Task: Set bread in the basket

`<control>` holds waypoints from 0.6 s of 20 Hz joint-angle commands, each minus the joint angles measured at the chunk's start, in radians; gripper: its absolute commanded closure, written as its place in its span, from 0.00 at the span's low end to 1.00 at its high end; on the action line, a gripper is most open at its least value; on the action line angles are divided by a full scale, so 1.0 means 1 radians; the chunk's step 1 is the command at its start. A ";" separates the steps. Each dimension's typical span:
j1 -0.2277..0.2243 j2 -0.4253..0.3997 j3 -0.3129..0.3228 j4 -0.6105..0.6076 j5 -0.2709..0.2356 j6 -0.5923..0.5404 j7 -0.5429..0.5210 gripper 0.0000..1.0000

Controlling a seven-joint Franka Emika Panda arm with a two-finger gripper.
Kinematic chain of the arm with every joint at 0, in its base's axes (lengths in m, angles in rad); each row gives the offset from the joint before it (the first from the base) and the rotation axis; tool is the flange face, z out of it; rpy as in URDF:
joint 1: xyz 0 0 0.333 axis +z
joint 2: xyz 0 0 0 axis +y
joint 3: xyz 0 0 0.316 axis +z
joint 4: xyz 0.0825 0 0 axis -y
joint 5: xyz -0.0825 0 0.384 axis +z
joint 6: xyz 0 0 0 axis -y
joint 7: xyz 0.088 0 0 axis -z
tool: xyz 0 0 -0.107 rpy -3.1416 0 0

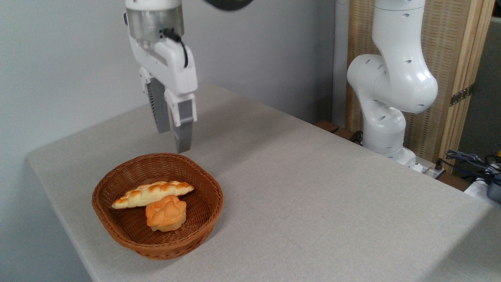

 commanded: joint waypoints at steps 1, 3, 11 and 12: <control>0.069 0.017 -0.020 0.062 0.008 -0.077 -0.019 0.00; 0.081 0.020 -0.021 0.105 -0.009 -0.133 -0.017 0.00; 0.081 0.020 -0.020 0.103 -0.030 -0.192 -0.016 0.00; 0.083 0.018 -0.020 0.102 -0.027 -0.192 -0.016 0.00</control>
